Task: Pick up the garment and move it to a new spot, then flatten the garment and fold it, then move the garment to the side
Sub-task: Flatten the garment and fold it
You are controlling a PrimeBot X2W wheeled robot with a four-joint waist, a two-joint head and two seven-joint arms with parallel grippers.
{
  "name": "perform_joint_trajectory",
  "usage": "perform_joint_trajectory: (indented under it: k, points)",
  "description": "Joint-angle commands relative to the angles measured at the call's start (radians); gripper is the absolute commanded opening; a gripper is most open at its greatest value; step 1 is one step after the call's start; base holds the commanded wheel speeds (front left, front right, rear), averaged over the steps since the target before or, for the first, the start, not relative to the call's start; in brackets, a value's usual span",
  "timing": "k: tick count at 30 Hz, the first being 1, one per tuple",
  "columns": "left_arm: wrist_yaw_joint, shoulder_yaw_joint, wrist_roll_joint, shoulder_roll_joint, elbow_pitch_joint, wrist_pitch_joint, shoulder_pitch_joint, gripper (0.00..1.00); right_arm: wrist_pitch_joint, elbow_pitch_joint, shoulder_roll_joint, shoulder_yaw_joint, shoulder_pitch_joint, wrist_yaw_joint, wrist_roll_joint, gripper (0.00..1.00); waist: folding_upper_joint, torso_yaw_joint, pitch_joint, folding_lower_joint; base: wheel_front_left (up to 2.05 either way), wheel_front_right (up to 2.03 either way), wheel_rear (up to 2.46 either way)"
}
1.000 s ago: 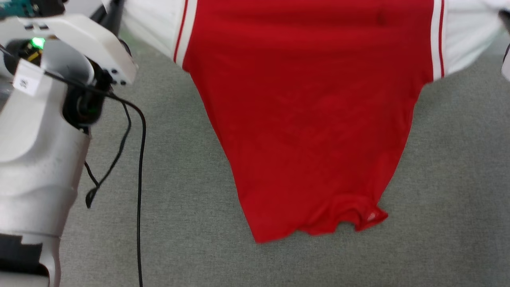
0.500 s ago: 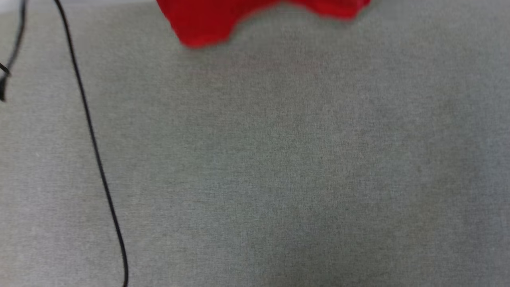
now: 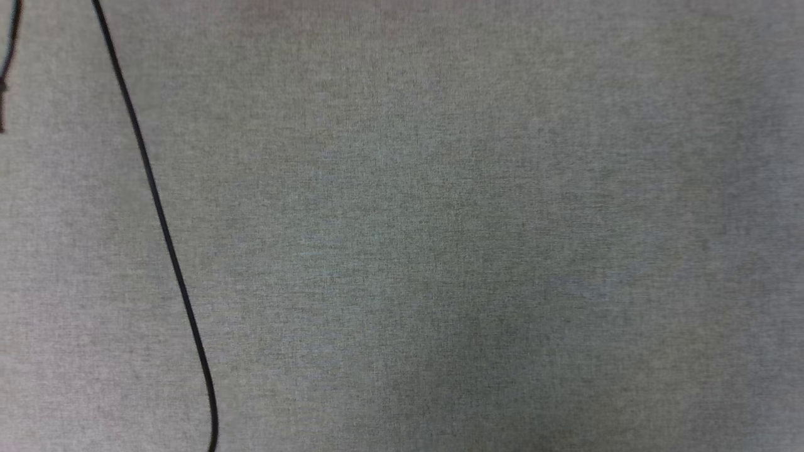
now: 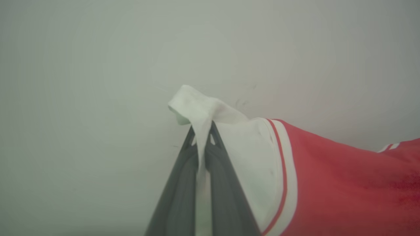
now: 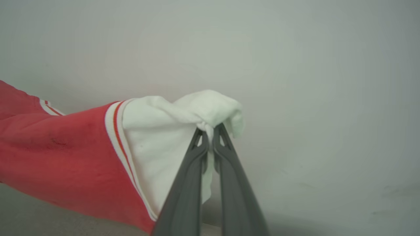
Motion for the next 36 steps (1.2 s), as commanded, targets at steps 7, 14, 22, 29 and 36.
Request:
perform_joint_trajectory:
  k: [7,14,22,29,36]
  points:
    - [-0.013,-0.029,-0.052,-0.054,0.072,-0.008,0.067,0.0,-0.06,0.105,0.01,0.066,0.055,-0.001,0.081,0.0,0.0,0.021,0.047,-0.0003,0.0,0.0,0.0]
    - [-0.015,-0.078,-0.139,-0.084,0.018,-0.026,0.248,0.0,-0.137,0.106,-0.012,0.157,0.266,-0.001,0.207,0.0,0.0,0.037,0.0,-0.0003,0.0,0.0,0.0]
    - [-0.015,-0.085,-0.146,-0.074,-0.147,-0.039,0.579,0.0,-0.209,-0.051,-0.083,0.224,0.663,-0.001,0.346,0.0,0.0,0.049,-0.128,-0.0003,0.0,0.0,0.0]
    - [-0.01,-0.041,-0.078,-0.086,-0.3,-0.04,0.887,0.0,-0.219,-0.222,-0.119,0.181,0.999,-0.001,0.394,0.0,0.0,0.055,-0.254,-0.0003,0.0,0.0,0.0]
    - [0.034,0.002,-0.058,-0.099,-0.42,-0.04,1.142,0.0,-0.169,-0.401,-0.085,0.063,1.318,-0.001,0.379,0.0,0.0,0.059,-0.377,-0.0003,0.0,0.0,0.0]
